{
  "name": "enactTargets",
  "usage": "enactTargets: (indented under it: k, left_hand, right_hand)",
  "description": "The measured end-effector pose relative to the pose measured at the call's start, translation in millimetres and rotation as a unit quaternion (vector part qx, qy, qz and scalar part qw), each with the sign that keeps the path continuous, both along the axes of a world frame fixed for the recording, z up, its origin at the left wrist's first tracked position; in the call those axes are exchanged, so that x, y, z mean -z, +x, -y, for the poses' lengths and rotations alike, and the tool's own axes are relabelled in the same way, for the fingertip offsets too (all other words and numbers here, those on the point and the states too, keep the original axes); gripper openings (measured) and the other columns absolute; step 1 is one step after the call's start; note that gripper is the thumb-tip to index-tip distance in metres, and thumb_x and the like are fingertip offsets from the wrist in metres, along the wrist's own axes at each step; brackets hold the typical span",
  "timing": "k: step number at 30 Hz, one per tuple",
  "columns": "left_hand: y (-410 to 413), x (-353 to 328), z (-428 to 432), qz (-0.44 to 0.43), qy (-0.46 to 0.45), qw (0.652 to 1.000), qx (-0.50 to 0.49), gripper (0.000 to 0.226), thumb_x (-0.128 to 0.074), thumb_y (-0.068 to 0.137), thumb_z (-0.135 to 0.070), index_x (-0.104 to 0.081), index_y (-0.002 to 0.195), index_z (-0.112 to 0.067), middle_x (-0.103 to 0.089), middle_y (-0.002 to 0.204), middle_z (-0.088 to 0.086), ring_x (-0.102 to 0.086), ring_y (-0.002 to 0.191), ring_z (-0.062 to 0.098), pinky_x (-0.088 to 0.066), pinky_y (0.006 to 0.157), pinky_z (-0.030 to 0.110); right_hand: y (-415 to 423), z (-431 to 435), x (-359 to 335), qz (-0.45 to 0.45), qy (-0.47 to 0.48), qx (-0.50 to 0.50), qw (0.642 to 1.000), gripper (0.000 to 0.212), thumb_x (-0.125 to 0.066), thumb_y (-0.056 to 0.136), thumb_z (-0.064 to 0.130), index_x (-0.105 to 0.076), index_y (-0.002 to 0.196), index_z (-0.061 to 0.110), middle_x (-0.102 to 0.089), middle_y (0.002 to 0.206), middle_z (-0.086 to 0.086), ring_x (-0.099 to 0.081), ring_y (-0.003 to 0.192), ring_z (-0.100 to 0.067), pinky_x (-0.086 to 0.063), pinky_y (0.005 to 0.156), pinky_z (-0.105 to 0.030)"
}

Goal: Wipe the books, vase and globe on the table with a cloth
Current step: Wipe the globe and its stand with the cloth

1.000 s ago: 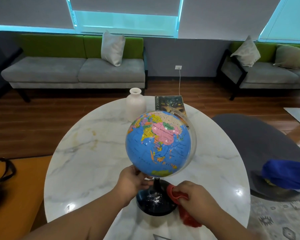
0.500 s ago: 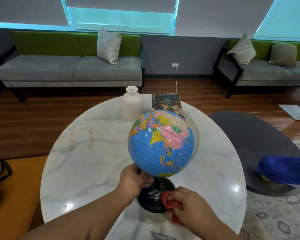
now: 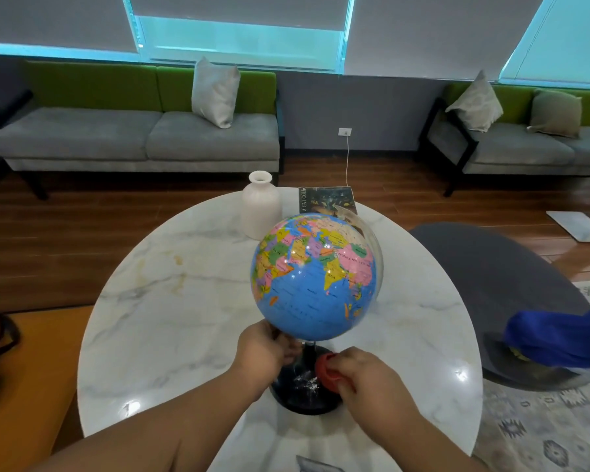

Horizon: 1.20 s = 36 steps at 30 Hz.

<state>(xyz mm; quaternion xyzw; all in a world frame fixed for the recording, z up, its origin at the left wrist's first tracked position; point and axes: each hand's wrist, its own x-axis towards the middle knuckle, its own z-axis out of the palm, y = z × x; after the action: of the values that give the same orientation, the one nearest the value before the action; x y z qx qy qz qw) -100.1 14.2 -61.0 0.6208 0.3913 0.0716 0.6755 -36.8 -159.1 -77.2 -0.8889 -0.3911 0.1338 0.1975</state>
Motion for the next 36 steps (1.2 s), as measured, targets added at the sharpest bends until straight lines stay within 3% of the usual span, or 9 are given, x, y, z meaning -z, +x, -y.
enactTargets:
  k: [2, 5, 9, 14, 19, 23, 27, 31, 36]
  left_hand:
    - [-1, -1, 0, 0.008, -0.003, 1.0, 0.001, 0.014, -0.053, 0.094, -0.004, -0.057, 0.081, -0.004, -0.066, 0.08, 0.022, -0.067, 0.072, 0.032, -0.059, 0.063, 0.031]
    - [1, -1, 2, 0.003, -0.018, 1.0, -0.006, 0.014, -0.053, 0.094, -0.001, -0.057, 0.081, -0.004, -0.065, 0.077, 0.018, -0.066, 0.07, 0.03, -0.059, 0.064, 0.033]
    - [1, -1, 0, 0.011, -0.015, 1.0, -0.01, 0.011, -0.051, 0.092, 0.002, -0.056, 0.083, 0.0, -0.064, 0.074, 0.017, -0.067, 0.069, 0.03, -0.059, 0.062, 0.032]
    - [3, -1, 3, 0.006, -0.033, 0.999, -0.004, 0.009, -0.049, 0.091, 0.007, -0.058, 0.09, 0.004, -0.064, 0.081, 0.024, -0.066, 0.074, 0.035, -0.058, 0.06, 0.032]
    - [1, 3, 0, 0.0, -0.009, 1.0, 0.002, 0.008, -0.052, 0.092, 0.001, -0.059, 0.093, 0.003, -0.069, 0.075, 0.019, -0.07, 0.068, 0.029, -0.059, 0.06, 0.031]
    - [3, 3, 2, 0.002, -0.017, 1.0, -0.009, 0.007, -0.052, 0.092, 0.002, -0.059, 0.092, 0.002, -0.068, 0.08, 0.022, -0.069, 0.068, 0.027, -0.058, 0.056, 0.027]
    - [3, 2, 0, 0.016, 0.006, 1.0, 0.001, 0.008, -0.056, 0.092, -0.003, -0.06, 0.092, 0.003, -0.071, 0.084, 0.019, -0.071, 0.07, 0.025, -0.06, 0.064, 0.031]
    - [1, -1, 2, 0.02, 0.006, 1.0, 0.014, 0.006, -0.055, 0.094, -0.004, -0.057, 0.089, -0.002, -0.068, 0.086, 0.018, -0.069, 0.07, 0.022, -0.059, 0.061, 0.026]
    - [0, 0, 0, 0.022, 0.012, 0.999, 0.019, 0.011, -0.055, 0.094, -0.008, -0.058, 0.098, 0.002, -0.071, 0.085, 0.015, -0.072, 0.072, 0.023, -0.059, 0.062, 0.028]
  right_hand:
    - [-6, -2, 2, 0.006, -0.019, -0.032, 0.999, 0.036, -0.047, 0.084, 0.027, -0.062, 0.115, 0.039, -0.058, 0.113, 0.012, -0.052, 0.106, -0.014, -0.042, 0.082, -0.023]
    - [7, 1, 2, 0.052, -0.072, 0.011, 0.996, 0.035, -0.046, 0.087, 0.021, -0.061, 0.114, 0.037, -0.056, 0.108, 0.005, -0.054, 0.102, -0.02, -0.047, 0.077, -0.03]
    - [2, -3, 1, 0.039, -0.004, -0.039, 0.998, 0.037, -0.043, 0.08, 0.03, -0.064, 0.109, 0.037, -0.062, 0.106, 0.005, -0.057, 0.097, -0.023, -0.048, 0.077, -0.03]
    - [7, 2, 4, 0.065, -0.079, -0.01, 0.995, 0.039, -0.041, 0.086, 0.025, -0.059, 0.119, 0.036, -0.055, 0.111, 0.002, -0.053, 0.102, -0.022, -0.044, 0.076, -0.03]
    - [-5, 2, 7, 0.008, -0.019, -0.053, 0.998, 0.05, -0.026, 0.078, 0.045, -0.061, 0.114, 0.038, -0.059, 0.115, 0.006, -0.056, 0.101, -0.022, -0.049, 0.08, -0.029]
    - [7, 4, 3, 0.071, -0.029, -0.01, 0.997, 0.038, -0.042, 0.084, 0.026, -0.062, 0.114, 0.036, -0.056, 0.109, 0.004, -0.056, 0.1, -0.023, -0.046, 0.074, -0.03]
    - [-4, 0, -1, 0.076, -0.006, -0.078, 0.994, 0.035, -0.047, 0.072, 0.027, -0.065, 0.101, 0.037, -0.061, 0.095, 0.013, -0.062, 0.078, -0.015, -0.049, 0.059, -0.019]
    - [6, 5, -2, 0.069, -0.017, -0.02, 0.997, 0.038, -0.043, 0.085, 0.02, -0.063, 0.115, 0.034, -0.056, 0.112, 0.005, -0.055, 0.102, -0.023, -0.048, 0.078, -0.03]
    - [-3, -2, -3, 0.045, 0.006, -0.095, 0.994, 0.04, -0.041, 0.076, 0.029, -0.063, 0.108, 0.036, -0.061, 0.104, 0.01, -0.059, 0.091, -0.019, -0.051, 0.071, -0.027]
